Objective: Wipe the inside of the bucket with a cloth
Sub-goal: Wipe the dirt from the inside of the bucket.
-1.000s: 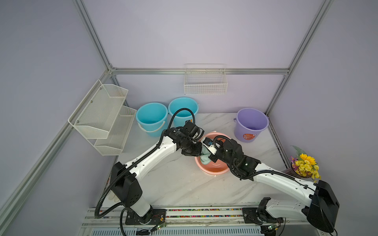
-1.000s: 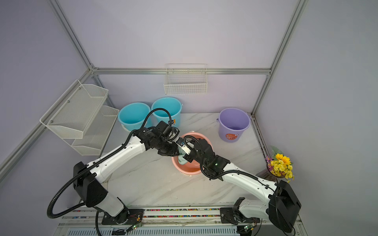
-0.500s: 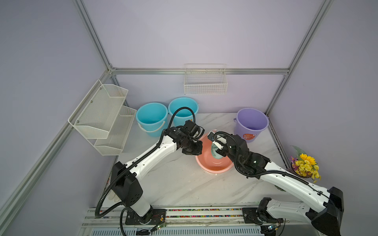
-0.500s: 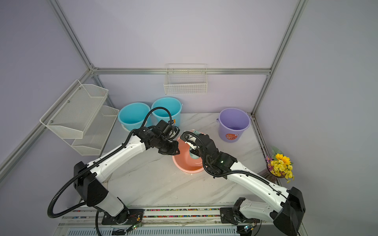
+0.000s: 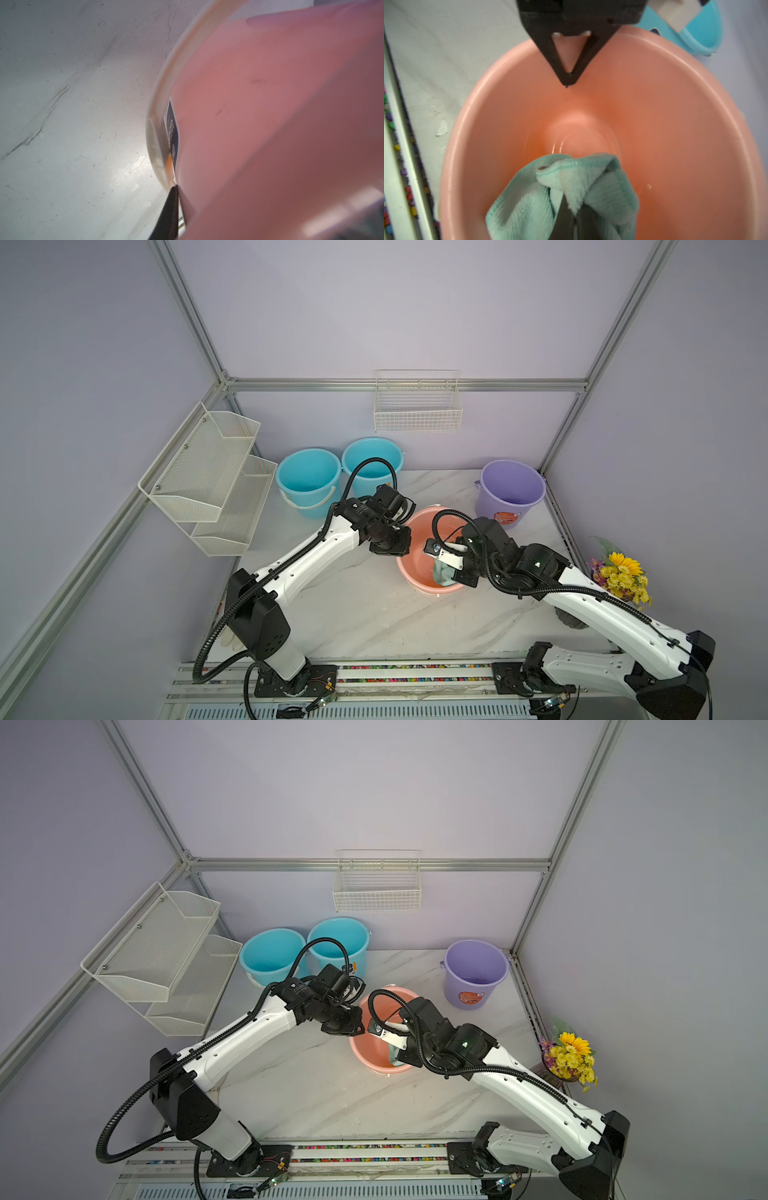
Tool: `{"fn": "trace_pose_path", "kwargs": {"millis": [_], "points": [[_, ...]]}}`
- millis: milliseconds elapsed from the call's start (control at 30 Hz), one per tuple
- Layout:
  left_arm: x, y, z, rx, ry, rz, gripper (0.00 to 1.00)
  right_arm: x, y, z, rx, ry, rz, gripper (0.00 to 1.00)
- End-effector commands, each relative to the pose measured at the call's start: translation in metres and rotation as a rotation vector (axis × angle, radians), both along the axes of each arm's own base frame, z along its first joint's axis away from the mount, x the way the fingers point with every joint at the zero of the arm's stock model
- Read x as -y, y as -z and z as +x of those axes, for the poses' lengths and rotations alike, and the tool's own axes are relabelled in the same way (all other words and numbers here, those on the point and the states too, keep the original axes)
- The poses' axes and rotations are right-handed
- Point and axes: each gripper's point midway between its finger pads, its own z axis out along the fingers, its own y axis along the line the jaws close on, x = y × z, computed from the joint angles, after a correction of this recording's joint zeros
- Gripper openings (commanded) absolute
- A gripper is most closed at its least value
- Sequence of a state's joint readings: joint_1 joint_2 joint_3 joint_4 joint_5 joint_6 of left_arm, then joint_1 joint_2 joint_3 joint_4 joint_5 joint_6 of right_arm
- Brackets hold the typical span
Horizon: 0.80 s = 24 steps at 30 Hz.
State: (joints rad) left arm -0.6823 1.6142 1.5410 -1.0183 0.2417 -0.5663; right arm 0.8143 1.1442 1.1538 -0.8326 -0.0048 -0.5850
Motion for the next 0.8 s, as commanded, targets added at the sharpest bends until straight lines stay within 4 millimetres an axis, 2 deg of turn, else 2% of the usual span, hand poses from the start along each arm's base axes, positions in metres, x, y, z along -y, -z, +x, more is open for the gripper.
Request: {"fn": "trace_pose_path", "kwargs": {"millis": [0,100,167,267,400,467,667,767], "points": [[0.01,-0.028,0.007,0.063,-0.005,-0.075,0.0,-0.031,0.01,-0.029,-0.165,-0.119,0.146,0.0],[0.008,-0.028,0.006,0.066,-0.006,-0.075,0.0,-0.052,0.0,-0.024,-0.146,-0.132,0.296,0.0],[0.008,-0.028,0.006,0.068,-0.008,-0.078,0.0,-0.066,-0.016,-0.014,-0.088,-0.125,0.411,0.0],[0.009,-0.029,0.005,0.066,-0.007,-0.084,0.0,-0.072,-0.034,0.007,0.02,-0.068,0.508,0.0],[0.01,-0.03,0.005,0.071,-0.007,-0.094,0.0,-0.054,-0.054,0.053,0.229,0.141,0.516,0.0],[0.01,-0.03,0.005,0.069,-0.006,-0.094,0.0,-0.044,-0.061,0.069,0.323,0.209,0.488,0.0],[0.008,-0.029,0.003,0.069,-0.008,-0.092,0.0,-0.023,-0.077,0.093,0.49,0.319,0.378,0.0],[0.007,-0.029,0.003,0.075,-0.01,-0.092,0.0,-0.005,-0.075,0.098,0.522,0.374,0.251,0.0]]}}
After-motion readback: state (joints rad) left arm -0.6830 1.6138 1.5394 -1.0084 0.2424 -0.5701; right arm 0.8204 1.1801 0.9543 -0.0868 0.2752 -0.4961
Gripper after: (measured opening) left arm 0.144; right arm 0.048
